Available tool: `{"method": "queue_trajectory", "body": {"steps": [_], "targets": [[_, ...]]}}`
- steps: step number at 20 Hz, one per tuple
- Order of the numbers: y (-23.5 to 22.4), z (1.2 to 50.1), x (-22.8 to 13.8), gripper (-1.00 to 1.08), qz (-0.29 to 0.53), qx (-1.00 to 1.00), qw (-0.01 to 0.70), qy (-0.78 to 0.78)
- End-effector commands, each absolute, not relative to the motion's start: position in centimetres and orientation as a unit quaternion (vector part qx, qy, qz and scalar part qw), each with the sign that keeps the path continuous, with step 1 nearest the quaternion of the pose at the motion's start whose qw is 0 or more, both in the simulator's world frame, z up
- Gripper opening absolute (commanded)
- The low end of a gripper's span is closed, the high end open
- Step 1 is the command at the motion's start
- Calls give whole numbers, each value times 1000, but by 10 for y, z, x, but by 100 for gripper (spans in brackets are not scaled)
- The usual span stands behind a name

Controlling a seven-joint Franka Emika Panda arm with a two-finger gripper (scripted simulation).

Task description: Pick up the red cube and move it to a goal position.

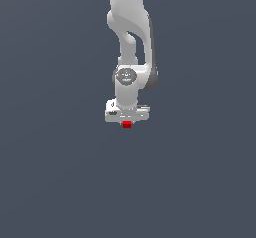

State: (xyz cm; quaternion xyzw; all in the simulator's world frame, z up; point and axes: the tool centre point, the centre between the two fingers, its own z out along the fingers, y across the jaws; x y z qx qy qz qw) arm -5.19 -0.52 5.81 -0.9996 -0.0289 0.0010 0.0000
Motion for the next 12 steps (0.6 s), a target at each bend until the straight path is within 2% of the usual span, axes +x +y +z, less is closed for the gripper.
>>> {"method": "queue_trajectory", "body": {"steps": [1, 12], "targets": [[-6, 75, -53, -100, 0, -1000, 0, -29], [-10, 187, -65, -100, 0, -1000, 0, -29]]}}
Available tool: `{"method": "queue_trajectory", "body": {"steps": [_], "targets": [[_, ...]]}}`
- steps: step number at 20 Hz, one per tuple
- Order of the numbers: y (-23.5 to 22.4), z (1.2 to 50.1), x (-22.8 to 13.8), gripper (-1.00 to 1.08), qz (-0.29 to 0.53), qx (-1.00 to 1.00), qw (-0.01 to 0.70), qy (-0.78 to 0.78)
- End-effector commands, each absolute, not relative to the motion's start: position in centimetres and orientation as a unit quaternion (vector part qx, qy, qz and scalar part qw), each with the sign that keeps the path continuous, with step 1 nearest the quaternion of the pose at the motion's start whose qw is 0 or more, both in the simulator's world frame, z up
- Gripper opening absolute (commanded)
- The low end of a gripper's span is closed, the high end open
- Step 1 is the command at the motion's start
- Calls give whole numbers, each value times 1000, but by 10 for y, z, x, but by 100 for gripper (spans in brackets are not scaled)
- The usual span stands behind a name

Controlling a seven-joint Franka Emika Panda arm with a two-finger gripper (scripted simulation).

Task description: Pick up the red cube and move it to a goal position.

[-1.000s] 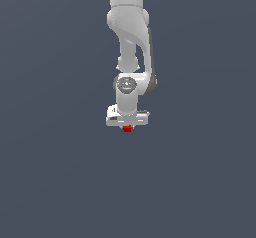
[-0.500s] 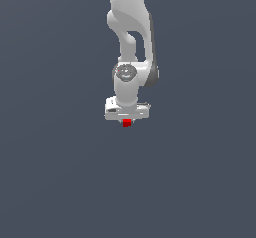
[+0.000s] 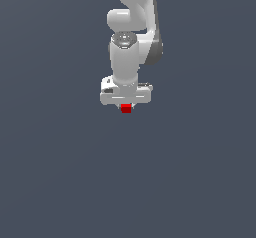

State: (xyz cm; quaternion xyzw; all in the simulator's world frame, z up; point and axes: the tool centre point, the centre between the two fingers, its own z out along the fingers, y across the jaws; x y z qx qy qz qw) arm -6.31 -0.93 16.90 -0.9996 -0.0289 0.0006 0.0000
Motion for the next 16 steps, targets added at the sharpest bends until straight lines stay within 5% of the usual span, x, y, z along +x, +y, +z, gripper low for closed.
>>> {"method": "queue_trajectory", "body": {"steps": [1, 16], "targets": [[-10, 198, -66, -100, 0, -1000, 0, -29], [-16, 348, -78, -100, 0, -1000, 0, -29]]}}
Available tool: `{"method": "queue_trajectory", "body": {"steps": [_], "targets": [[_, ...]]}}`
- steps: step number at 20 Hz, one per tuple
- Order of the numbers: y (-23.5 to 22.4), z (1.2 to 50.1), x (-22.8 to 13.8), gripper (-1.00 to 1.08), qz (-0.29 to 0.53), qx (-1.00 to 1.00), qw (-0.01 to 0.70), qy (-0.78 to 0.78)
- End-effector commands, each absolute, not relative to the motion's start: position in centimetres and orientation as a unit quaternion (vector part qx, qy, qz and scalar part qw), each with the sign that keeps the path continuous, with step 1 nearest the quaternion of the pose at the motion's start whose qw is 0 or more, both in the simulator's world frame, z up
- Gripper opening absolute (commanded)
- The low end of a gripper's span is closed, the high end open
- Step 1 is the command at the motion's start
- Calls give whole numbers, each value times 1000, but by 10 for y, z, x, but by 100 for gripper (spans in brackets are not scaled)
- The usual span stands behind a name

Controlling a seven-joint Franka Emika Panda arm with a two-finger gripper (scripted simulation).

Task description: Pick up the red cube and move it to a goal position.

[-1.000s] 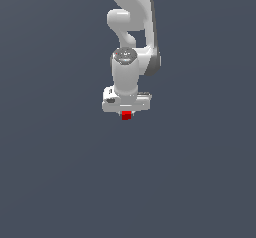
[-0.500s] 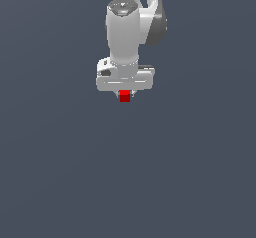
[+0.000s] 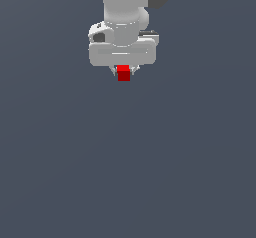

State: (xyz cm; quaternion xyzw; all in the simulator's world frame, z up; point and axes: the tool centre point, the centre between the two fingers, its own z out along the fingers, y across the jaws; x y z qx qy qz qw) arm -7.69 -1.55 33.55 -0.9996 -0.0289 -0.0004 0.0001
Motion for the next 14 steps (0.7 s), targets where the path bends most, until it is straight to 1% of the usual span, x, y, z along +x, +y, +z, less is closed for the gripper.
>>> {"method": "queue_trajectory", "body": {"steps": [1, 7, 14], "targets": [[-16, 354, -78, -100, 0, -1000, 0, -29], [-17, 384, -79, -100, 0, -1000, 0, -29], [-18, 395, -78, -100, 0, -1000, 0, -29]]}}
